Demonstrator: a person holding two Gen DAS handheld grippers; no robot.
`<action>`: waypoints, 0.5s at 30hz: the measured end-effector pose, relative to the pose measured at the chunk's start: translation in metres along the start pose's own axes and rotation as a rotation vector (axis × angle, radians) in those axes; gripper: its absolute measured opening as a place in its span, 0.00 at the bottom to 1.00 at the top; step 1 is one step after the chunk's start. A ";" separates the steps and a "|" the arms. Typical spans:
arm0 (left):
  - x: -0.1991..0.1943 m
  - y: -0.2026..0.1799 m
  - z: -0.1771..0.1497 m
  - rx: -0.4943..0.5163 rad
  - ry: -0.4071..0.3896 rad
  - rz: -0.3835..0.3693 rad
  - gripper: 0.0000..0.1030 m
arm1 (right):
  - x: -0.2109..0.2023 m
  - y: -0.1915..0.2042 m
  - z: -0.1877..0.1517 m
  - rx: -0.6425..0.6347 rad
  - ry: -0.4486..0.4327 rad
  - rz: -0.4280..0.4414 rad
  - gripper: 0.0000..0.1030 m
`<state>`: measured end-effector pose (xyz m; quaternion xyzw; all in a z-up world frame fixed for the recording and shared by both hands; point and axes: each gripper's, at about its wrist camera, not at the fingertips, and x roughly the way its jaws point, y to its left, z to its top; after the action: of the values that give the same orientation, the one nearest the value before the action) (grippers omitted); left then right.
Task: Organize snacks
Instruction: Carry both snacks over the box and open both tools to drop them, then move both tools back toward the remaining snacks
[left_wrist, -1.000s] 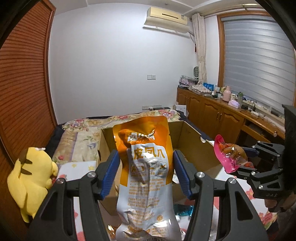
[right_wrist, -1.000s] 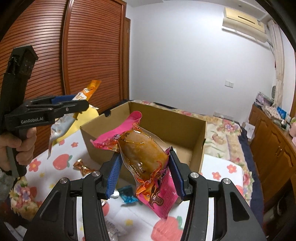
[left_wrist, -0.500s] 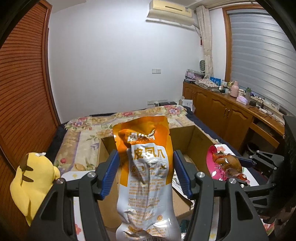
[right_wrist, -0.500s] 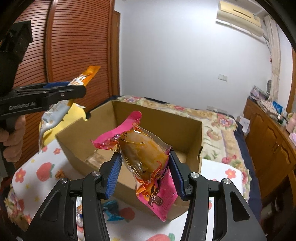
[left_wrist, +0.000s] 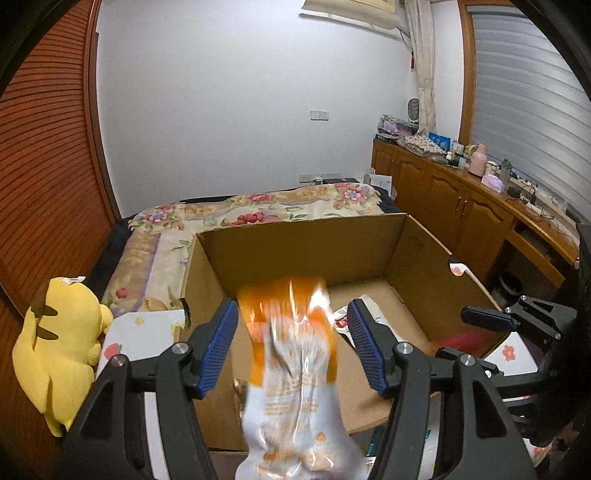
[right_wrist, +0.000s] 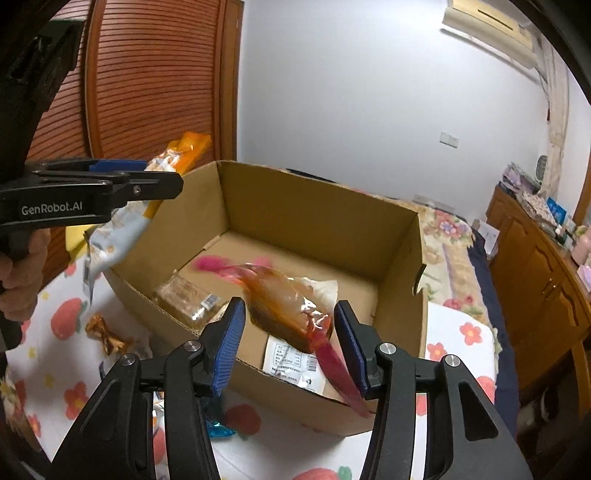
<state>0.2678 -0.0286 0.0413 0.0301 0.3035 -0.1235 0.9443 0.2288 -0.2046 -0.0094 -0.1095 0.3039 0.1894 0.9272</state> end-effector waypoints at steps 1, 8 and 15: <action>0.000 0.000 0.000 0.001 0.002 0.003 0.63 | 0.001 0.000 0.000 0.006 0.005 0.005 0.49; -0.006 0.004 -0.003 -0.007 -0.013 -0.005 0.72 | 0.000 -0.003 0.001 0.025 0.008 0.018 0.49; -0.030 0.005 -0.017 0.007 -0.059 -0.030 0.87 | -0.025 0.007 -0.008 0.043 -0.043 0.049 0.49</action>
<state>0.2358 -0.0146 0.0450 0.0254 0.2757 -0.1395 0.9507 0.2034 -0.2078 -0.0009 -0.0779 0.2907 0.2076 0.9308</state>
